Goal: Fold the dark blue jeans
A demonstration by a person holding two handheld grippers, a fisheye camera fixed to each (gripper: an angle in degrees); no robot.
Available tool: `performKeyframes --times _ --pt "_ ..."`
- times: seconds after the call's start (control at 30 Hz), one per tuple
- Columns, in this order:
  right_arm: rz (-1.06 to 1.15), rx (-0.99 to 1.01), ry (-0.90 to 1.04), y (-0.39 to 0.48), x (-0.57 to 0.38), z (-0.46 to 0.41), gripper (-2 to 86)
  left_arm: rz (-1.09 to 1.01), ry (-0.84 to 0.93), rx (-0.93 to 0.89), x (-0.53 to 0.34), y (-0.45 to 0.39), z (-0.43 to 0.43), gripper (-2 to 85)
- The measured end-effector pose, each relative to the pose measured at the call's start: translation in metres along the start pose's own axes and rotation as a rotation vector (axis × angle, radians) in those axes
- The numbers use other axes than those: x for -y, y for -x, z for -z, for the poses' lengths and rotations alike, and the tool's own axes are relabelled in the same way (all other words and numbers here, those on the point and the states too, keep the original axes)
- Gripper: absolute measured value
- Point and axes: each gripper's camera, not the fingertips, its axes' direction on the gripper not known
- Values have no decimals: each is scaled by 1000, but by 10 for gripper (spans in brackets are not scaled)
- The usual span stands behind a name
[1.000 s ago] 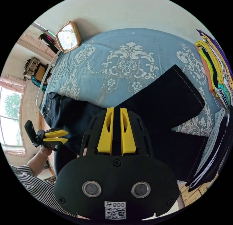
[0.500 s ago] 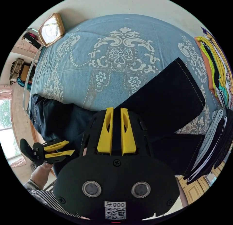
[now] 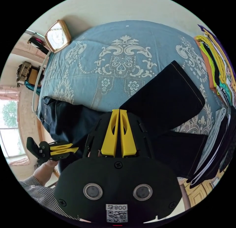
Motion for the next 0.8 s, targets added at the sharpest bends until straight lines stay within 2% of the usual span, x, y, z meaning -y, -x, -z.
performKeyframes --times 0.27,0.4,0.6,0.8 --pt "-27 274 -252 -80 -125 59 0 -225 -1 165 36 -78 21 13" --pt "-61 297 -254 -103 -179 45 0 -326 80 248 51 -112 13 13" --pt "-173 369 -213 -139 -231 -4 0 -325 196 290 76 -133 -14 14" --pt "-142 354 -226 -148 -260 -11 0 -308 200 285 104 -145 -9 19"
